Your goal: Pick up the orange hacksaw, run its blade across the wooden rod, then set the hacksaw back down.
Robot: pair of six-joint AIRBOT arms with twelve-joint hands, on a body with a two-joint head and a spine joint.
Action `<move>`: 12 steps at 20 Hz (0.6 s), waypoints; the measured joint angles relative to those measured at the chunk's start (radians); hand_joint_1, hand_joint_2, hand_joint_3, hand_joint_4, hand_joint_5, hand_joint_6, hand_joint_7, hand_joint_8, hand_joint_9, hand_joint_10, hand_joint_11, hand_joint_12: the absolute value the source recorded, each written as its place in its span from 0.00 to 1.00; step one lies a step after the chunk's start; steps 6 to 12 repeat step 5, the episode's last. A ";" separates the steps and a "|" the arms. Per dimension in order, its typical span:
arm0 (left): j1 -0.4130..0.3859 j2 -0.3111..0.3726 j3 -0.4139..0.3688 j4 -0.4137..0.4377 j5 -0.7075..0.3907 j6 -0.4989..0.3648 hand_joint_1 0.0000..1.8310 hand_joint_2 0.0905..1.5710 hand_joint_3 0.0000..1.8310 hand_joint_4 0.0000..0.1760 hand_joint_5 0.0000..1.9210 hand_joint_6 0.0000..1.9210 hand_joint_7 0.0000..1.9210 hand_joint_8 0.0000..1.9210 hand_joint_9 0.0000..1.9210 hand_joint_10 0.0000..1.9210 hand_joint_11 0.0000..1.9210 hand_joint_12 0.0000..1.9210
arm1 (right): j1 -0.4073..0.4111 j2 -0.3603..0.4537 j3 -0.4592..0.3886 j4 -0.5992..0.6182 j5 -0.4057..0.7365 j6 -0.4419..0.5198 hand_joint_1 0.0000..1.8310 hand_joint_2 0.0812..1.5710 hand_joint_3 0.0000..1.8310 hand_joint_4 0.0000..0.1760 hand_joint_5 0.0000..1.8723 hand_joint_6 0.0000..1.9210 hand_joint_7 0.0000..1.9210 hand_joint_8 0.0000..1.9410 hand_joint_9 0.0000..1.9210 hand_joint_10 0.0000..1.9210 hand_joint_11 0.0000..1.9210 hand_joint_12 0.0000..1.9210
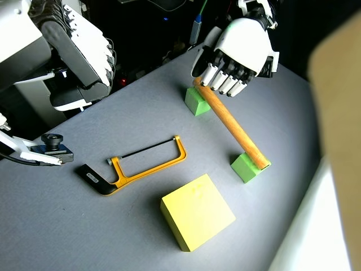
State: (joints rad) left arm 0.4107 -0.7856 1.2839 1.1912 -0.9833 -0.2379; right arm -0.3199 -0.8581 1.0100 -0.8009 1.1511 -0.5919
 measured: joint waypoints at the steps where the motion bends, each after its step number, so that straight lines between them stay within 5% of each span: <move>1: 0.005 0.000 0.000 0.002 -0.005 0.000 0.21 0.93 0.00 0.00 0.69 1.00 0.75 1.00 0.77 1.00 0.80 1.00 | 0.004 -0.002 0.000 -0.001 -0.001 0.000 0.30 0.89 0.00 0.00 0.59 1.00 0.67 1.00 0.74 1.00 0.80 1.00; 12: 0.010 0.000 -0.012 0.008 -0.018 0.001 0.22 0.93 0.00 0.00 0.69 1.00 0.75 1.00 0.77 1.00 0.80 1.00 | 0.030 -0.004 -0.002 -0.013 -0.021 0.010 0.31 0.89 0.00 0.00 0.59 1.00 0.67 1.00 0.74 1.00 0.81 1.00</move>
